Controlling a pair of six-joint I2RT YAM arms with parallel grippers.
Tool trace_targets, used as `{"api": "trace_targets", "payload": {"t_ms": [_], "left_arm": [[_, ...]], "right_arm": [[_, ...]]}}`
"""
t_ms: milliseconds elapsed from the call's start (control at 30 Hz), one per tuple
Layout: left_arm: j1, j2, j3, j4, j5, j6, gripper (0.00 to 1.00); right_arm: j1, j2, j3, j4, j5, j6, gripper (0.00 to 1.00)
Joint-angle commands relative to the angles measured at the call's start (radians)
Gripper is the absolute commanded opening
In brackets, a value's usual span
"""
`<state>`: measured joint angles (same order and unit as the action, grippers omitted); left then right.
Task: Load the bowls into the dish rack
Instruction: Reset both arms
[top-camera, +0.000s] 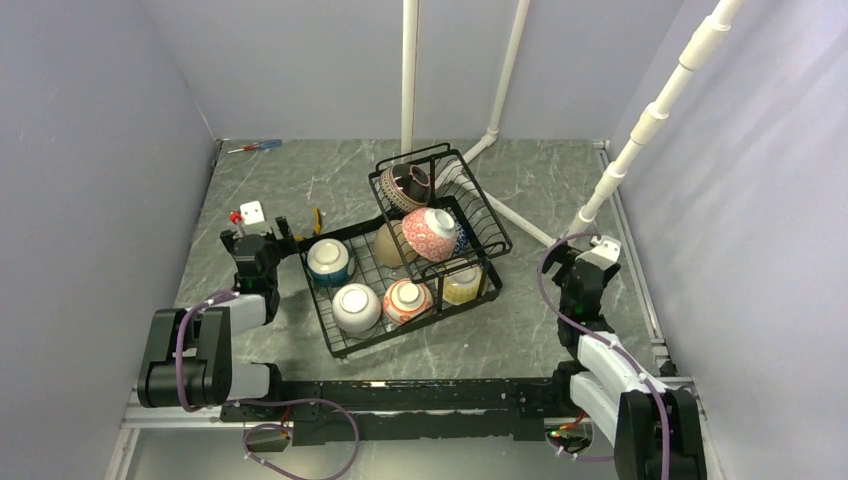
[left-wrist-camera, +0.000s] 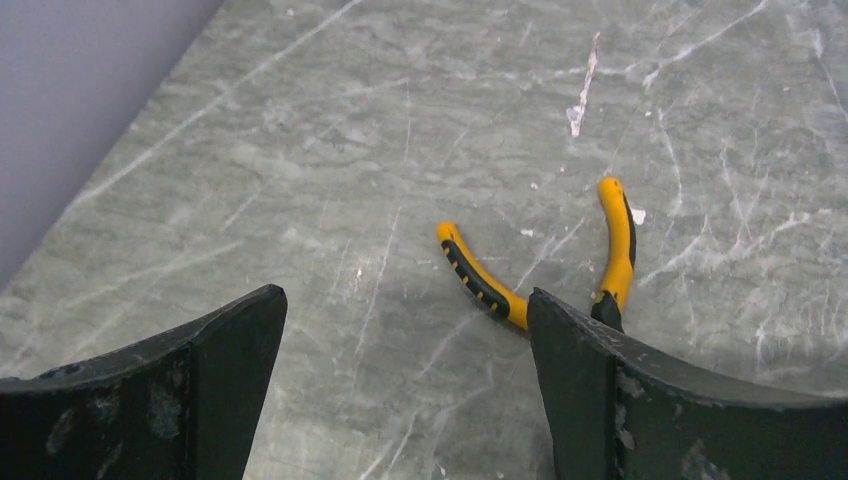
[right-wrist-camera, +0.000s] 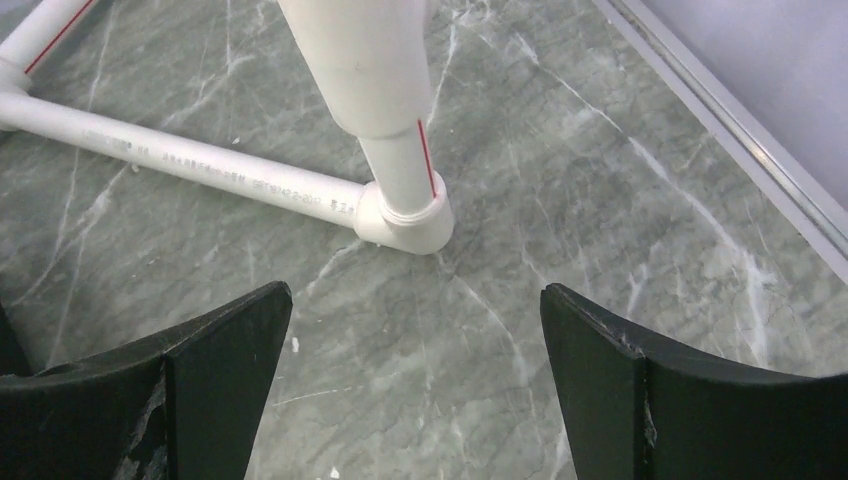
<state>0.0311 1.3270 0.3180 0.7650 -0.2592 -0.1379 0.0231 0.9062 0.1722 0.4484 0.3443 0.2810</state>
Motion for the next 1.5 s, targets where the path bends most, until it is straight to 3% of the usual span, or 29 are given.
{"api": "trace_targets", "payload": {"t_ms": [0,300,500,600,767,867,1000,1067,1133,1200,1267,1367,1467], "left_arm": [[0.0,-0.001,0.01,0.129,0.039,0.072,0.95],[-0.021,0.009,0.039,0.123,0.226,0.126,0.95],[-0.022,0.166,0.011,0.401,0.272,0.168,0.95],[-0.021,0.29,-0.006,0.579,0.261,0.112,0.95],[-0.026,0.311,-0.035,0.631,0.247,0.078,0.92],[-0.039,0.199,-0.041,0.525,0.206,0.06,0.93],[-0.099,-0.069,0.059,-0.035,0.134,0.068,0.94],[-0.132,-0.102,0.06,-0.166,-0.01,0.116,0.94],[-0.154,-0.074,-0.03,-0.016,-0.077,0.173,0.94],[-0.156,0.007,-0.101,0.253,-0.064,0.189,0.94],[-0.155,0.124,-0.106,0.414,-0.046,0.227,0.94],[-0.146,0.232,-0.053,0.391,-0.058,0.217,0.95],[-0.102,0.288,-0.062,0.441,0.028,0.192,0.95]], "right_arm": [[0.0,-0.02,-0.079,0.261,0.039,-0.04,1.0],[0.0,0.121,-0.133,0.554,0.023,-0.094,1.0],[0.001,0.23,-0.139,0.721,0.019,-0.138,1.0],[0.0,0.254,-0.131,0.743,-0.004,-0.167,1.0],[0.0,0.369,-0.157,0.907,0.006,-0.19,1.0],[0.001,0.503,-0.143,1.031,0.009,-0.197,1.0],[0.002,0.591,-0.146,1.13,-0.075,-0.242,1.0],[0.003,0.57,-0.13,1.067,-0.067,-0.235,1.0],[0.003,0.572,-0.112,1.041,-0.08,-0.243,1.0],[0.002,0.565,-0.107,1.021,-0.066,-0.239,1.0],[0.002,0.568,-0.105,1.021,-0.011,-0.216,1.0],[0.002,0.564,-0.103,1.01,0.021,-0.2,1.0],[0.002,0.562,-0.085,0.964,0.027,-0.198,1.0]]}}
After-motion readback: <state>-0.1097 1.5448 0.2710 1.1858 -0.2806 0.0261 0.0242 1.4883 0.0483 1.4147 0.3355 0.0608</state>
